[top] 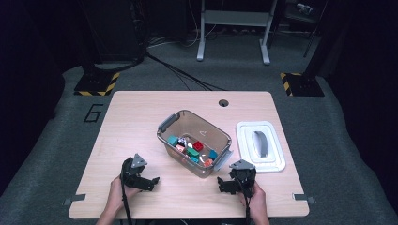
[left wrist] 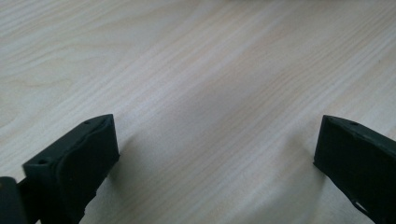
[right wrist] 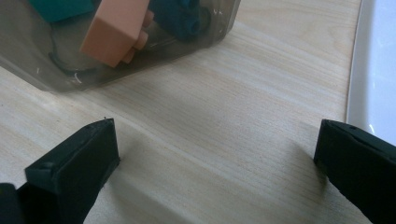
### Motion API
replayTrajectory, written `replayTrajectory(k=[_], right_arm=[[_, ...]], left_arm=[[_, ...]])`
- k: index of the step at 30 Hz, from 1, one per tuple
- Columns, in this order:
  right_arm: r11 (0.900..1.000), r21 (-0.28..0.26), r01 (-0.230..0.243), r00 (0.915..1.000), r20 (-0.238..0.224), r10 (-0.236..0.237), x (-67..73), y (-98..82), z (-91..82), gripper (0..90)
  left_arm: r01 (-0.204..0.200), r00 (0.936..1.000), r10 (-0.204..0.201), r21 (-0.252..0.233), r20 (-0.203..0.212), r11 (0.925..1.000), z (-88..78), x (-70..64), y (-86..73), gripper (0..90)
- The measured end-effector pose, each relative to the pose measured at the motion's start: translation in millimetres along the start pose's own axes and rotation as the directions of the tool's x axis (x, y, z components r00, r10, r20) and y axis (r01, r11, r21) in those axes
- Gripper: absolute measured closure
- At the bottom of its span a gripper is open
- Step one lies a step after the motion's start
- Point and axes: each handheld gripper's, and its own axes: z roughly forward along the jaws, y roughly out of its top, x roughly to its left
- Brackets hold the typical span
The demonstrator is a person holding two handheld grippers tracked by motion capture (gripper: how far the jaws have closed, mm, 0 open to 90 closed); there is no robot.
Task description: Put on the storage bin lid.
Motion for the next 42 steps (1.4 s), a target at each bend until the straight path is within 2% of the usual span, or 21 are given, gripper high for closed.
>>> replayTrajectory(k=[2,4,5,9,11,12,15,17,19,21,22,24,26,28,30,32,34,35,37,41,42], right_arm=[[1.000,0.000,0.000,1.0000,0.000,0.000,0.0,0.0,0.0,0.0],[1.000,0.000,0.000,1.0000,-0.001,0.000,-0.2,0.1,0.0,0.0],[1.000,0.001,-0.001,1.0000,-0.001,0.001,-0.1,0.2,0.0,0.0],[1.000,0.000,0.006,1.0000,-0.006,-0.006,-1.1,0.2,0.2,0.0],[1.000,0.000,0.009,0.9999,-0.010,-0.009,-1.5,0.3,0.1,0.0],[1.000,0.007,0.026,0.9992,-0.030,-0.026,-3.1,-0.3,-1.1,0.0],[0.998,0.009,0.059,0.9971,-0.050,-0.058,-6.7,-1.7,-2.4,0.0],[0.999,0.007,0.041,0.9981,-0.046,-0.040,-5.9,-1.9,-2.8,0.0],[0.998,0.009,0.060,0.9966,-0.057,-0.060,-9.2,-3.1,-4.5,0.0],[0.993,0.006,0.118,0.9908,-0.067,-0.118,-16.7,-6.0,-9.3,0.0],[0.993,-0.017,0.115,0.9926,-0.037,-0.115,-20.5,-9.2,-11.6,0.2],[0.996,-0.013,0.091,0.9958,0.001,-0.091,-21.8,-9.2,-12.6,0.0],[0.995,-0.004,0.105,0.9945,0.007,-0.105,-22.8,-8.0,-13.5,0.0],[0.995,0.000,0.102,0.9948,0.006,-0.102,-24.0,-7.8,-13.9,0.0],[0.996,0.011,0.083,0.9965,-0.002,-0.083,-30.2,-6.7,-15.8,0.0],[1.000,-0.012,0.022,0.9997,-0.009,-0.022,-43.1,-4.8,-22.6,0.0],[1.000,-0.017,0.009,0.9998,-0.015,-0.009,-48.3,-3.9,-25.6,0.0],[0.999,-0.034,-0.031,0.9992,-0.024,0.031,-56.0,-1.6,-31.3,0.0],[0.998,-0.039,-0.053,0.9980,-0.036,0.052,-59.0,-0.2,-34.6,0.0],[0.996,-0.063,-0.062,0.9978,-0.025,0.061,-69.4,6.8,-45.3,0.0],[0.996,-0.068,-0.064,0.9979,-0.012,0.064,-76.9,11.9,-48.4,0.0]], left_arm=[[-0.007,1.0000,0.007,-0.039,0.006,0.9992,1.0,3.2,-3.5,0.0],[-0.028,0.9992,0.029,-0.047,0.028,0.9985,1.6,6.9,-3.7,0.0],[-0.049,0.9972,0.051,-0.049,0.055,0.9976,2.5,9.8,-2.9,0.0],[-0.105,0.9883,0.109,-0.049,0.107,0.9933,5.4,20.2,0.6,0.0],[-0.104,0.9893,0.109,-0.054,0.098,0.9932,8.1,26.6,3.0,0.0],[-0.072,0.9936,0.076,-0.052,0.083,0.9960,10.4,32.7,5.3,0.0],[-0.061,0.9957,0.064,-0.049,0.067,0.9970,12.5,37.8,8.0,0.0],[-0.058,0.9967,0.061,-0.050,0.053,0.9970,13.3,38.3,8.6,0.0],[-0.039,0.9977,0.042,-0.048,0.054,0.9981,14.3,38.3,9.6,0.0],[-0.034,0.9988,0.036,-0.051,0.032,0.9981,15.6,38.9,10.8,0.0],[-0.033,0.9989,0.034,-0.044,0.033,0.9985,15.3,39.5,11.5,0.0],[-0.026,0.9992,0.028,-0.051,0.030,0.9984,15.9,40.3,11.7,0.2],[-0.029,0.9990,0.031,-0.046,0.033,0.9985,16.2,41.5,12.5,0.3],[-0.014,0.9994,0.016,-0.051,0.030,0.9986,17.0,40.9,12.7,0.2],[-0.020,0.9994,0.021,-0.048,0.028,0.9986,16.9,41.3,12.8,0.2],[-0.018,0.9994,0.020,-0.049,0.028,0.9986,16.9,41.3,12.8,0.2],[-0.020,0.9994,0.021,-0.048,0.028,0.9986,16.9,41.4,12.8,0.2],[-0.019,0.9994,0.021,-0.048,0.027,0.9986,16.9,41.3,12.8,0.2],[-0.020,0.9994,0.021,-0.048,0.027,0.9986,16.9,41.3,12.8,0.2],[-0.019,0.9994,0.020,-0.048,0.027,0.9986,16.9,41.3,12.8,0.2],[-0.020,0.9994,0.021,-0.048,0.027,0.9986,16.9,41.3,12.9,0.2]])
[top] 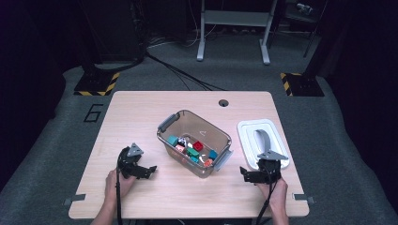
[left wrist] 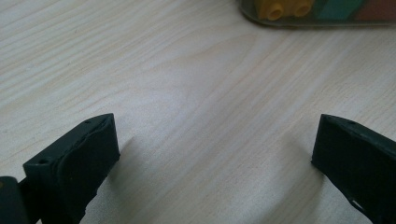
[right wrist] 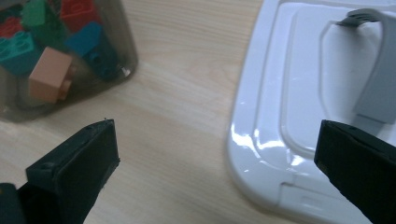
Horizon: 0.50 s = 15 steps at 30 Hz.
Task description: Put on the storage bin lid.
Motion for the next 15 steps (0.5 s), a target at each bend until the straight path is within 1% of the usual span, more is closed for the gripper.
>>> replayTrajectory(k=[1,3,4,5,6,7,8,9,10,11,12,14,15], right_arm=[[1.000,0.008,-0.017,0.9998,0.004,0.017,-3.5,3.1,-0.9,0.0],[1.000,0.010,-0.021,0.9995,0.023,0.021,-12.9,8.8,-1.0,0.0],[0.999,0.021,-0.036,0.9989,0.029,0.036,-17.7,11.6,-0.5,0.0],[0.999,0.019,-0.045,0.9984,0.033,0.045,-21.8,13.2,0.2,0.0],[0.999,0.019,-0.045,0.9984,0.033,0.045,-21.8,13.2,0.2,0.0],[0.998,0.023,-0.066,0.9972,0.038,0.065,-27.7,15.4,1.0,0.0],[0.996,0.040,-0.077,0.9955,0.058,0.074,-36.2,18.6,4.3,0.0],[0.996,0.040,-0.077,0.9955,0.058,0.074,-36.2,18.6,4.3,0.0],[0.994,0.057,-0.093,0.9943,0.057,0.090,-43.6,21.1,8.5,0.0],[0.993,0.063,-0.098,0.9933,0.067,0.093,-45.8,22.1,9.7,0.0],[0.993,0.063,-0.098,0.9933,0.067,0.093,-45.8,22.1,9.7,0.0],[0.990,0.069,-0.125,0.9893,0.085,0.119,-55.0,26.0,15.0,0.0],[0.990,0.069,-0.125,0.9893,0.085,0.119,-55.0,26.0,15.0,0.0]], left_arm=[[0.000,1.0000,0.000,0.000,0.000,1.0000,0.0,0.0,0.0,0.2],[0.000,1.0000,0.000,0.000,0.000,1.0000,0.0,0.0,0.0,0.2],[0.000,1.0000,0.000,0.000,0.000,1.0000,0.0,0.1,0.0,0.2],[0.000,1.0000,0.000,0.000,0.000,1.0000,0.0,0.0,0.0,0.2],[0.000,1.0000,0.000,0.000,0.000,1.0000,0.0,0.0,0.0,0.2],[0.000,1.0000,0.000,0.000,0.000,1.0000,0.1,0.0,0.0,0.2],[0.000,1.0000,0.000,0.000,0.000,1.0000,0.0,0.0,0.0,0.2],[0.000,1.0000,0.000,0.000,0.000,1.0000,0.0,0.0,0.0,0.2],[0.000,1.0000,0.000,0.000,0.000,1.0000,0.0,0.0,0.0,0.2],[0.000,1.0000,0.000,0.000,0.000,1.0000,0.0,0.0,0.0,0.2],[0.000,1.0000,0.000,0.000,0.000,1.0000,0.0,0.0,0.0,0.2],[0.000,1.0000,0.000,0.000,0.000,1.0000,0.0,0.0,0.0,0.2],[0.000,1.0000,0.000,0.000,0.000,1.0000,0.0,0.0,0.0,0.2]])
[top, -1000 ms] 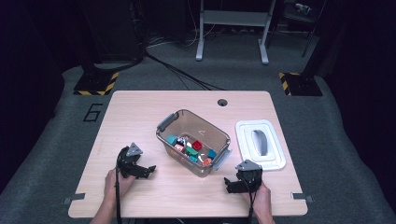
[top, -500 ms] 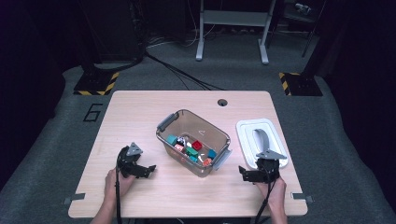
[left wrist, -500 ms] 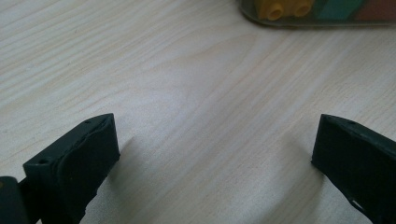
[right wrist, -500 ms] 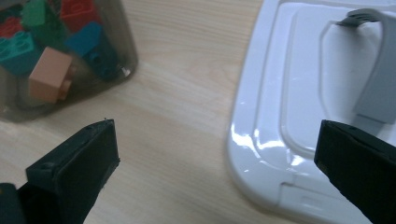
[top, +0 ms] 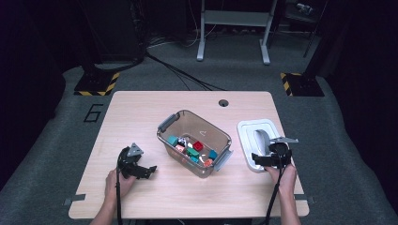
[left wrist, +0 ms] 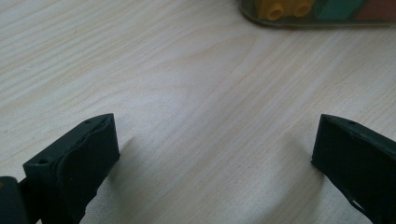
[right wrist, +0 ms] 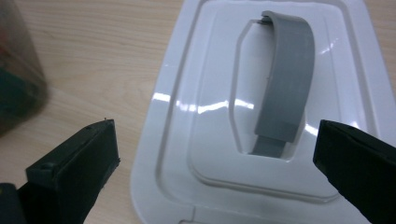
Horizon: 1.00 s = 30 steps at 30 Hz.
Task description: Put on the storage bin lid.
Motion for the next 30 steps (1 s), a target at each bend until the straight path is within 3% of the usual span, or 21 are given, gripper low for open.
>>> replayTrajectory(k=[1,4,9,10,11,16,17,19,25,26,27,30], right_arm=[[1.000,0.025,-0.008,1.0000,0.001,0.008,-3.8,2.9,4.8,0.0],[0.999,0.034,-0.016,0.9998,0.009,0.015,-6.9,6.1,8.4,1.9],[0.998,0.041,-0.047,0.9981,0.042,0.045,-12.6,15.8,15.9,14.3],[0.998,0.040,-0.051,0.9979,0.042,0.049,-15.2,17.8,18.1,16.9],[0.996,0.043,-0.077,0.9952,0.065,0.074,-18.8,21.9,21.0,28.0],[0.990,0.070,-0.125,0.9900,0.074,0.120,-25.8,25.3,28.2,38.3],[0.986,0.058,-0.155,0.9861,0.070,0.151,-28.4,26.2,29.4,43.9],[0.989,0.041,-0.143,0.9880,0.065,0.140,-29.9,27.0,30.7,49.0],[0.992,0.058,-0.109,0.9895,0.102,0.103,-27.6,29.4,36.0,58.0],[0.992,0.058,-0.109,0.9895,0.102,0.103,-27.6,29.4,36.0,58.0],[0.993,0.053,-0.107,0.9890,0.109,0.101,-27.7,29.4,36.2,64.0],[0.992,0.054,-0.116,0.9877,0.113,0.109,-26.7,29.4,35.9,64.9]], left_arm=[[0.000,1.0000,0.000,0.000,0.000,1.0000,0.0,0.0,0.0,0.2],[0.000,1.0000,0.000,0.000,0.000,1.0000,0.0,0.0,0.0,0.2],[0.000,1.0000,0.000,0.000,0.000,1.0000,0.0,0.0,0.0,0.2],[0.000,1.0000,0.000,0.000,0.000,1.0000,0.0,0.0,0.0,0.2],[0.000,1.0000,0.000,0.000,-0.001,1.0000,0.0,0.0,0.0,0.2],[0.000,1.0000,0.000,0.000,-0.001,1.0000,0.1,0.1,0.1,0.2],[0.003,1.0000,-0.003,0.000,0.000,1.0000,0.2,-0.1,0.1,0.2],[-0.002,1.0000,0.002,0.000,-0.002,1.0000,0.1,0.2,0.2,0.2],[-0.001,1.0000,0.001,0.000,-0.003,1.0000,0.1,0.2,0.2,0.2],[0.002,1.0000,-0.002,0.000,-0.003,1.0000,0.1,0.0,0.1,0.2],[-0.005,1.0000,0.005,0.001,-0.007,1.0000,0.0,0.5,0.3,0.2],[-0.006,1.0000,0.006,0.001,-0.008,1.0000,0.0,0.7,0.4,0.3]])
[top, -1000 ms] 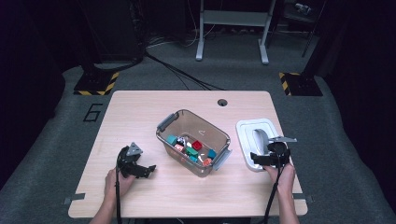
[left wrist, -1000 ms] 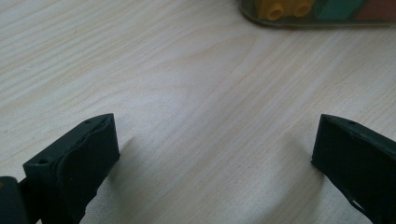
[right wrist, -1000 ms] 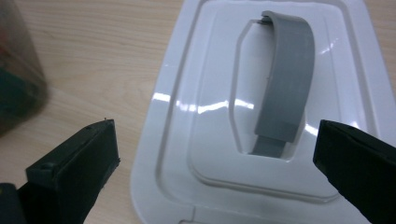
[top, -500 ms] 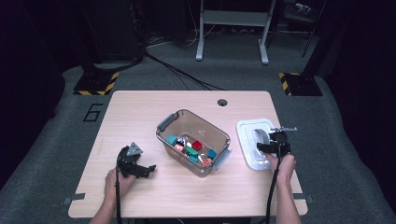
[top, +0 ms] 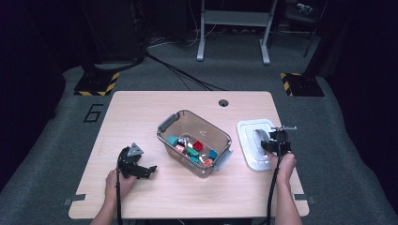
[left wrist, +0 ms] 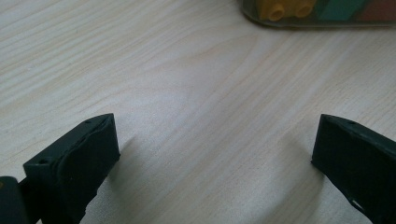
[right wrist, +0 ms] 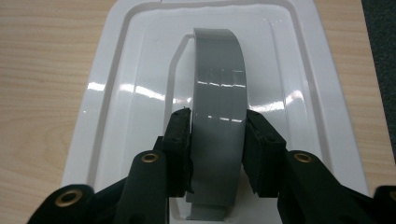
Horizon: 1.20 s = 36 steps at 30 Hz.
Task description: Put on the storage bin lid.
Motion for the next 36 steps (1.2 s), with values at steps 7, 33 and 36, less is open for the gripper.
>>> replayTrajectory(k=[7,33,36], right_arm=[[1.000,0.006,0.026,0.9997,-0.001,-0.026,3.8,0.3,-4.0,66.9],[0.995,-0.047,0.087,0.9959,-0.021,-0.088,0.2,6.0,-46.3,67.1],[0.996,-0.046,0.083,0.9963,-0.021,-0.084,-1.3,7.3,-50.9,67.1]], left_arm=[[0.016,0.9999,-0.016,-0.010,-0.004,0.9998,1.0,-0.7,-0.4,0.3],[0.017,0.9998,-0.017,0.001,-0.008,0.9999,0.1,0.2,0.1,0.3],[0.016,0.9998,-0.016,0.001,-0.008,0.9999,0.1,0.2,0.1,0.3]])
